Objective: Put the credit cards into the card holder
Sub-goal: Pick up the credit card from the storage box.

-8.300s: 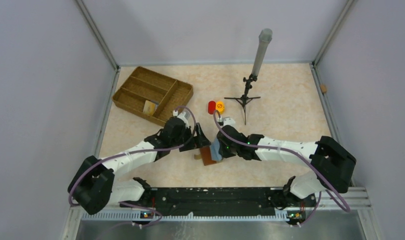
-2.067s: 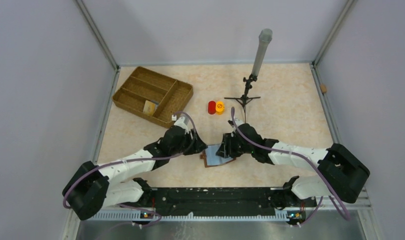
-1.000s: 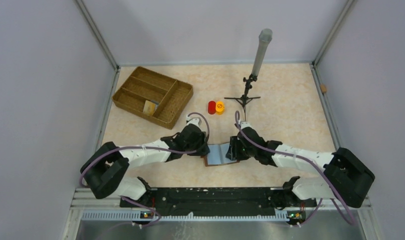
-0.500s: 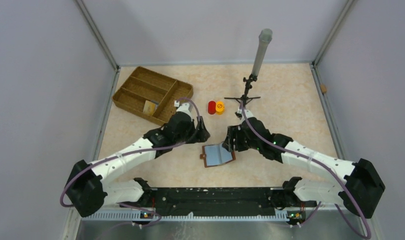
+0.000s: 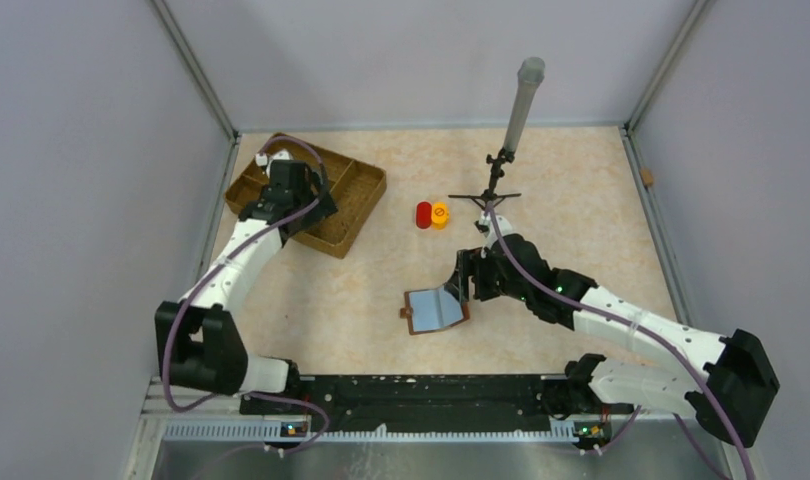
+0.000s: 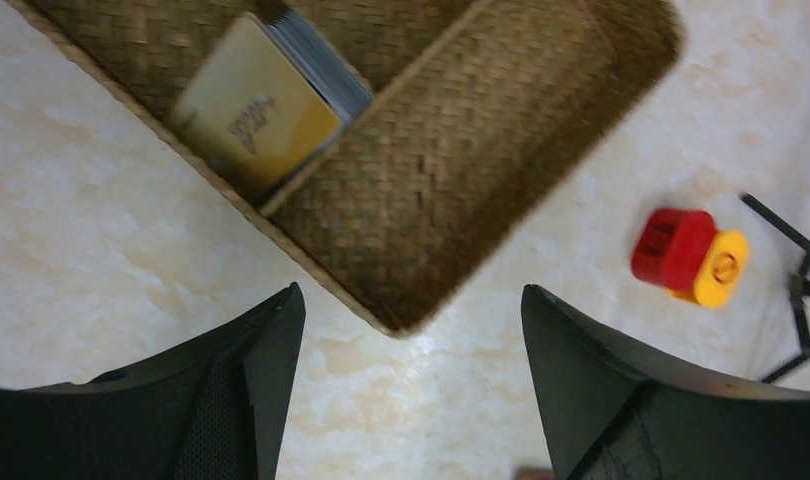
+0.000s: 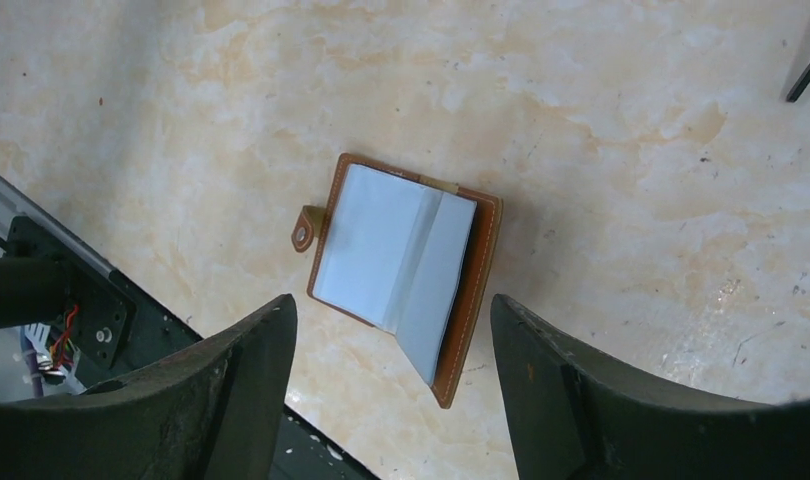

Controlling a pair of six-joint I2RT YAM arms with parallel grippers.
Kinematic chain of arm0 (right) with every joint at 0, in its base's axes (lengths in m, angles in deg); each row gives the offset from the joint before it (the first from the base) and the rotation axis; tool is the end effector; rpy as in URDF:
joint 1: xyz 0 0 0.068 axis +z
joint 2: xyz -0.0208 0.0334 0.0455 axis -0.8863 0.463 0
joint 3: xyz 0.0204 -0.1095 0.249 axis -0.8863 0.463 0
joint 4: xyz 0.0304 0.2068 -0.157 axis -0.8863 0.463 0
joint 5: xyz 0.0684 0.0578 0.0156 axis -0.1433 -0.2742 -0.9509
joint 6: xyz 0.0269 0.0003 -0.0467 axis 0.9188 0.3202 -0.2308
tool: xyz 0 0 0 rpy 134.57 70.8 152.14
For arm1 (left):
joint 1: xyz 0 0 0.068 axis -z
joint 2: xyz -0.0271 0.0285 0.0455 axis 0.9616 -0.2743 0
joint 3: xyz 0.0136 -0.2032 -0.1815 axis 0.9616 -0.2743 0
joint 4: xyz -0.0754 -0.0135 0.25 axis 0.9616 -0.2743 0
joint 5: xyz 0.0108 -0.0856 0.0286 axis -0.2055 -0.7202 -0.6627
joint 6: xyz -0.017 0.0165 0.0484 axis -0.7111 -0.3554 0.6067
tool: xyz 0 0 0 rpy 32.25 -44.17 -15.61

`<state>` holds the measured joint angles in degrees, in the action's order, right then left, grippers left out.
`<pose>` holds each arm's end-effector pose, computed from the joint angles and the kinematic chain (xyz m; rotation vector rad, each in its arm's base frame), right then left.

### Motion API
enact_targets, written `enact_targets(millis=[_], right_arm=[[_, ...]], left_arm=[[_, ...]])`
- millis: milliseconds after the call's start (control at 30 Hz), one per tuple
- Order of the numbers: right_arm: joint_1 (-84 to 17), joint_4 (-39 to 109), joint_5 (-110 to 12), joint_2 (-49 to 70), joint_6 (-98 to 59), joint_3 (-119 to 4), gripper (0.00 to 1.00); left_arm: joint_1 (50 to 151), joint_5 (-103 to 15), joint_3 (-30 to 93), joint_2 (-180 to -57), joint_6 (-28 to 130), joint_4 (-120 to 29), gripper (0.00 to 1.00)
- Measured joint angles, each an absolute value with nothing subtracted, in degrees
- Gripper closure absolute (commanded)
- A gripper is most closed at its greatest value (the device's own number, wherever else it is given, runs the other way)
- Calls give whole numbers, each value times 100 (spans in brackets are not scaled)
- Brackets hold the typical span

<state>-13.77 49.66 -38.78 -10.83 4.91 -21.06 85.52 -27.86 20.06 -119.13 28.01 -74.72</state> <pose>0.1510 0.1689 0.2485 -0.3194 2.2669 0.7050 0.2830 -0.0522 0.2896 -0.5285 2.2513 -0.2477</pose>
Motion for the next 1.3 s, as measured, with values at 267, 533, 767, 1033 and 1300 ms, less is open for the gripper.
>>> enact_targets(millis=[267, 533, 767, 1033, 1300], right_arm=[[-1377, 4563, -4130, -1313, 443, -1948, 30], [-1384, 4437, -4291, -1505, 434, -1568, 30], [-1454, 4448, -4296, -1643, 375, -1535, 30], [-1509, 4448, -4333, -1647, 342, -1535, 30], [-1546, 4400, -4403, -1579, 342, -1535, 30]], left_arm=[[7979, -2544, 2487, -13286, 2794, -7443, 28], [7772, -2279, 2900, -13889, 2799, -7369, 32], [7673, -2286, 3184, -14322, 2956, -7279, 43], [7599, -2367, 3326, -14436, 3148, -7360, 47], [7595, -2553, 3363, -14436, 3358, -7356, 49]])
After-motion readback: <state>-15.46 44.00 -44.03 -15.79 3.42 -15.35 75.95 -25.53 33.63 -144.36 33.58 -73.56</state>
